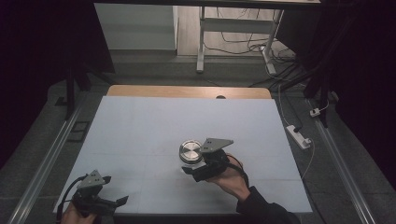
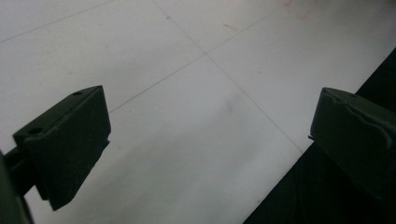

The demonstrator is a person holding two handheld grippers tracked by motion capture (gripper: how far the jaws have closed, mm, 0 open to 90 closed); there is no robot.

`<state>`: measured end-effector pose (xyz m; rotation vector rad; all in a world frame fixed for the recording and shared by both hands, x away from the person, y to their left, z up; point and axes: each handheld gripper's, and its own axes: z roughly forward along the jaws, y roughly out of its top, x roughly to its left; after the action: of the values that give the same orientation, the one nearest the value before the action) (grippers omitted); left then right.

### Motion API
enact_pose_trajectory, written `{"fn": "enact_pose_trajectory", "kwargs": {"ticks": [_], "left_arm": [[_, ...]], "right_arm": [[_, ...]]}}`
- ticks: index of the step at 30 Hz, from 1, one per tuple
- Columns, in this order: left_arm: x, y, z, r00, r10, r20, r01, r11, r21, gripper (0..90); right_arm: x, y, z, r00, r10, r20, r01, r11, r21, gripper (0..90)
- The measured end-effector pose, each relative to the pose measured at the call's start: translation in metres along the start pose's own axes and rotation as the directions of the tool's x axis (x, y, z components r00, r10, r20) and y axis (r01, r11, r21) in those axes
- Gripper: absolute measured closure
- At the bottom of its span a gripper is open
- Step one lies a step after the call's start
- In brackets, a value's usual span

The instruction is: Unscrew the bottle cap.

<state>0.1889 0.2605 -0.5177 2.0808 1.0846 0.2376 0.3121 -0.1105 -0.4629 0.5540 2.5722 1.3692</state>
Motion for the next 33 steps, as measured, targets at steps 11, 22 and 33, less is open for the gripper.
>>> {"fn": "enact_pose_trajectory", "kwargs": {"ticks": [11,22,33], "left_arm": [[-0.003,0.011,-0.001,0.9986,0.042,0.031,-0.041,0.9987,-0.028,0.0],[-0.005,0.034,0.005,0.9866,0.115,0.115,-0.106,0.9911,-0.080,0.0],[-0.013,0.065,0.020,0.9697,0.187,0.157,-0.173,0.9798,-0.101,0.0]], "right_arm": [[0.001,0.000,0.000,1.0000,-0.008,-0.002,0.008,1.000,0.001,14.8],[0.000,0.000,-0.001,1.0000,-0.005,-0.003,0.005,1.000,-0.003,14.8],[0.001,0.000,-0.002,0.9999,-0.011,-0.007,0.011,1.000,-0.006,14.8]]}}
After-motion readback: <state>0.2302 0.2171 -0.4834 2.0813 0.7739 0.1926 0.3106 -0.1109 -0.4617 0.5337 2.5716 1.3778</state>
